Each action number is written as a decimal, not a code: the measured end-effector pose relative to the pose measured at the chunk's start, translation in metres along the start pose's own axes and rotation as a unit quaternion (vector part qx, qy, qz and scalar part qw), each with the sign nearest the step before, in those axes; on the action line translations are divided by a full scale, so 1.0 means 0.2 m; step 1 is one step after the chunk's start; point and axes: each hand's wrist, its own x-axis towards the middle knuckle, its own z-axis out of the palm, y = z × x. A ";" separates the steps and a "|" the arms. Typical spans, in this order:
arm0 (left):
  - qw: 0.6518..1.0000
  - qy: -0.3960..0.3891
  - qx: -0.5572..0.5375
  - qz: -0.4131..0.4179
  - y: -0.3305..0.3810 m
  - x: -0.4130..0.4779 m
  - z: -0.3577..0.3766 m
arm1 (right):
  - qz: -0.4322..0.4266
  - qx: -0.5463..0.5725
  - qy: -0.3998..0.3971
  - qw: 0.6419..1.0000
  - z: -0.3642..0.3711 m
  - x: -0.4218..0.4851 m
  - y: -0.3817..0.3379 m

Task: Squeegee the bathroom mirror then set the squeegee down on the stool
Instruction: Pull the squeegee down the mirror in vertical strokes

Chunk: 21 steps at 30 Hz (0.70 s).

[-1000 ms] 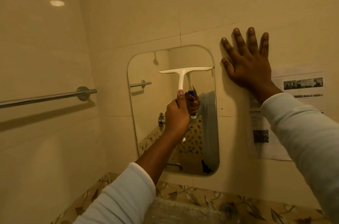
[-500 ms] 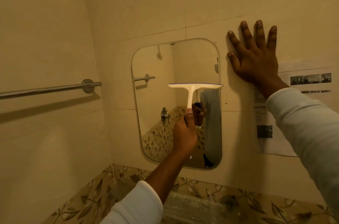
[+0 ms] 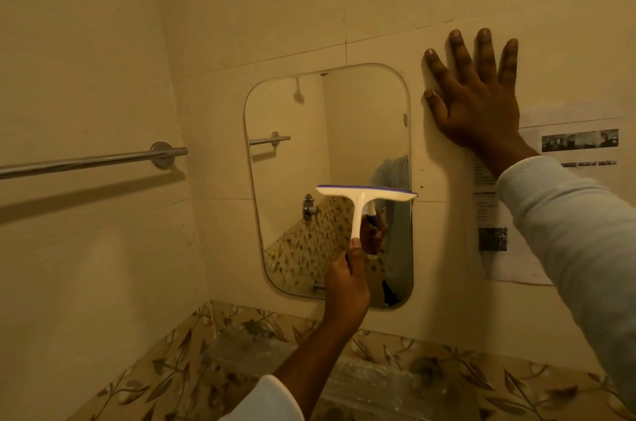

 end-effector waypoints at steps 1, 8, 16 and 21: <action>1.000 -0.001 0.000 -0.002 -0.03 -0.02 0.00 | 0.000 0.001 0.001 1.000 0.00 0.00 0.00; 0.999 -0.013 0.012 -0.035 -0.17 -0.15 0.00 | -0.001 0.006 0.005 1.000 0.01 0.00 0.00; 0.999 -0.012 0.032 -0.040 -0.23 -0.17 -0.01 | -0.001 0.004 0.010 1.000 0.02 0.01 0.01; 0.998 -0.017 0.036 -0.057 -0.33 -0.24 -0.02 | -0.001 0.006 0.015 1.000 0.03 0.00 0.01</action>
